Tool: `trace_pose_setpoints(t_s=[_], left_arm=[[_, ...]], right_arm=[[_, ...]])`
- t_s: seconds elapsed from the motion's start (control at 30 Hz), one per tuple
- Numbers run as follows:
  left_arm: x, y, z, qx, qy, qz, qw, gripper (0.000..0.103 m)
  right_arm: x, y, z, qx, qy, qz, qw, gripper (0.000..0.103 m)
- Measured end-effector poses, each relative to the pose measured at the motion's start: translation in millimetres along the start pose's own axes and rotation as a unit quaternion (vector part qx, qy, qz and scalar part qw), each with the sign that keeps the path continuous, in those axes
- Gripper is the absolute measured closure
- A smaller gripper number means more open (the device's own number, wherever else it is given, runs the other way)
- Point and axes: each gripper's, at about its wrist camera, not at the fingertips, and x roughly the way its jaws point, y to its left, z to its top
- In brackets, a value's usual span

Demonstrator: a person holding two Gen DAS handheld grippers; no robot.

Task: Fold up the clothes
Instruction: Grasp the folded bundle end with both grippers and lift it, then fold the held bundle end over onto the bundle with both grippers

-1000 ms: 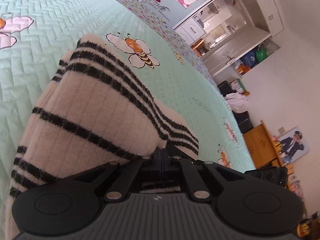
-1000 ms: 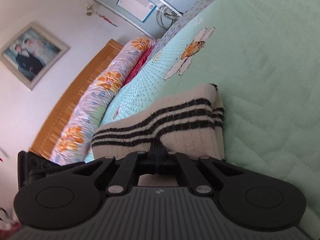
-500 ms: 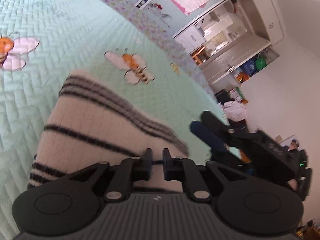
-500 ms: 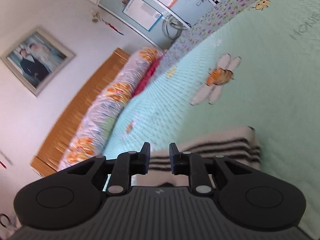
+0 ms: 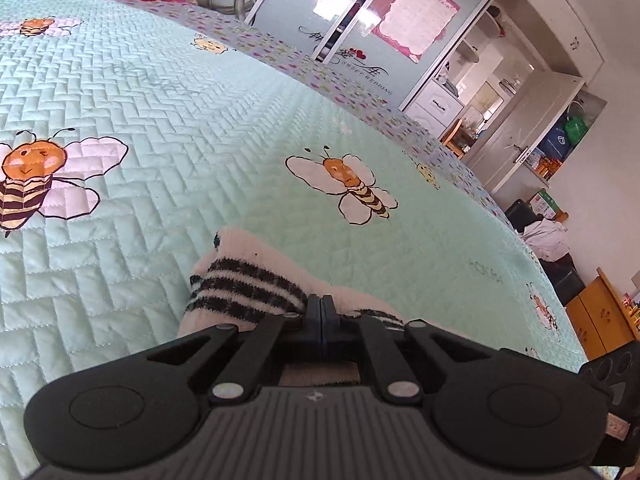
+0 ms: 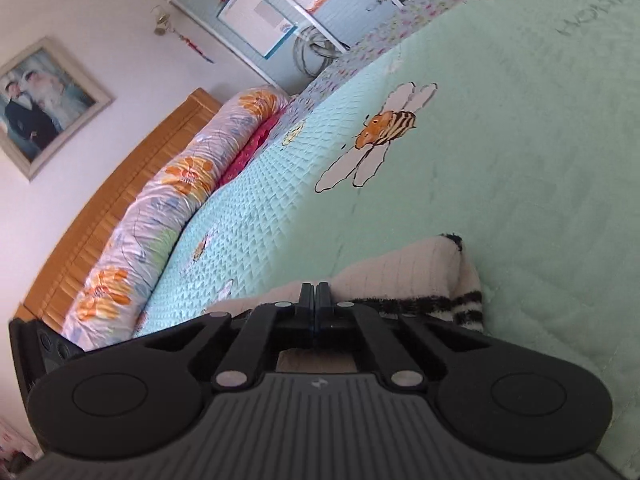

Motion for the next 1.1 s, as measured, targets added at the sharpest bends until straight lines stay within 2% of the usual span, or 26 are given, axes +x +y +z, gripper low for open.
trace_pose_setpoints(t_s=[0.23,0.3,0.37,0.4,0.43,0.5,0.57,0.6,0.63,0.67,0.7,0.8,0.97,1.1], left_arm=[[2,-15,-4,0.043,-0.014,0.026,0.9986,0.099],[2,-16,-3,0.048,-0.014,0.027,0.9984,0.099],[1,-18,-4,0.057,-0.015,0.031,0.9978,0.1],[1,-19,-4,0.06,-0.016,0.034,0.9975,0.1],[1,-21,-4,0.063,-0.016,0.037,0.9972,0.1],[1,-22,-5,0.068,-0.016,0.04,0.9967,0.1],[1,-22,-5,0.07,-0.016,0.042,0.9965,0.1],[1,-22,-5,0.07,-0.016,0.042,0.9965,0.1],[2,-21,-5,0.07,-0.015,0.041,0.9966,0.1],[2,-21,-5,0.07,-0.015,0.041,0.9966,0.1],[2,-21,-6,0.072,-0.015,0.041,0.9965,0.1],[2,-24,-7,0.079,-0.015,0.047,0.9957,0.1],[0,-30,-2,0.088,-0.007,0.057,0.9944,0.1],[-12,-43,21,0.106,0.023,0.08,0.9909,0.099]], right_arm=[[5,9,-1,-0.024,-0.004,-0.018,1.0,0.103],[4,12,5,-0.018,0.009,-0.023,1.0,0.103],[-4,28,17,-0.014,0.017,-0.045,0.999,0.103],[-11,40,24,-0.014,0.013,-0.059,0.998,0.098],[-20,53,28,-0.011,-0.003,-0.055,0.998,0.09],[-36,68,28,0.026,-0.028,-0.015,0.999,0.083],[-41,67,14,0.08,-0.043,-0.02,0.996,0.072],[-38,59,3,0.101,-0.044,-0.038,0.993,0.071],[-34,50,-8,0.122,-0.043,-0.058,0.99,0.072],[-31,42,-18,0.109,-0.049,-0.066,0.991,0.097],[-28,34,-28,0.091,-0.057,-0.072,0.992,0.103],[-22,30,-38,0.051,-0.06,-0.088,0.993,0.103],[-18,29,-38,0.039,-0.054,-0.089,0.994,0.103],[-17,29,-38,0.037,-0.056,-0.088,0.994,0.103]])
